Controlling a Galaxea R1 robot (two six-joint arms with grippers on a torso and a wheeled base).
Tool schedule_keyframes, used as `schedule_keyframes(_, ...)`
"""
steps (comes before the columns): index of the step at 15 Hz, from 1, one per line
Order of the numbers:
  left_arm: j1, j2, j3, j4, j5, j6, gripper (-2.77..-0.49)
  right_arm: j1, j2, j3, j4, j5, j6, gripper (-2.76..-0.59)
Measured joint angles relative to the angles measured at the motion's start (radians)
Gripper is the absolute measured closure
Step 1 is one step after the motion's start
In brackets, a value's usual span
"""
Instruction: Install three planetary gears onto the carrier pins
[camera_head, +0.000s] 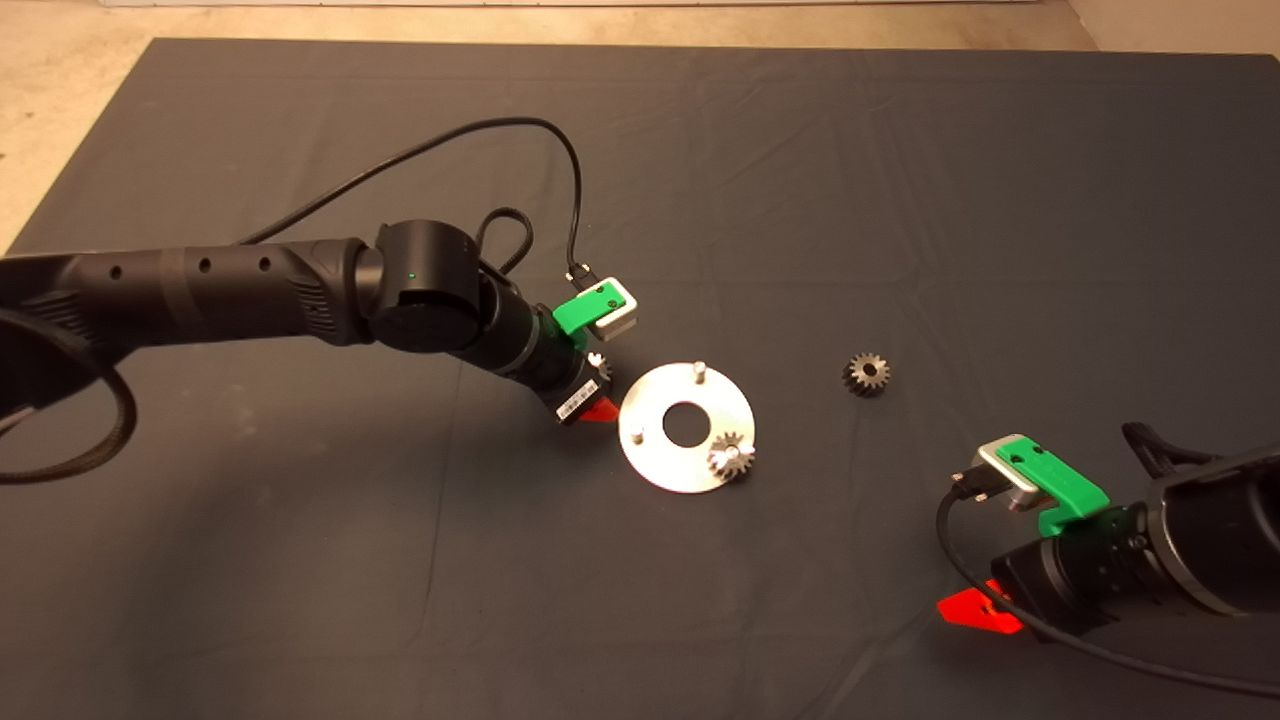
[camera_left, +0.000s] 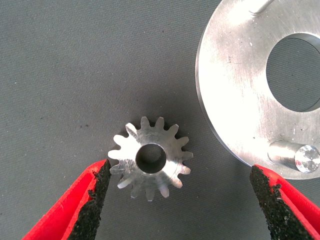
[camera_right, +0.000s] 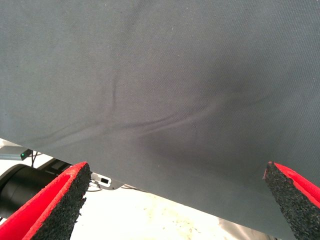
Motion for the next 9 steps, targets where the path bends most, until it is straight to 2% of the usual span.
schedule_keyframes(4,0.013,0.002,-0.011,0.001,-0.001,0.029,-1.95,0.0,-0.006,0.0,0.0,0.0,0.0,-2.6)
schedule_keyframes(6,0.018,0.004,-0.022,0.001,-0.003,0.035,-1.83,0.0,-0.011,0.0,0.0,0.0,-0.003,-2.6)
schedule_keyframes(8,0.018,0.004,-0.031,0.0,-0.027,0.037,-1.82,0.0,-0.011,0.0,0.0,0.0,-0.003,-2.6)
schedule_keyframes(9,0.018,0.005,-0.035,0.001,-0.029,0.037,-1.76,0.0,-0.011,0.0,0.0,0.0,-0.003,-2.6)
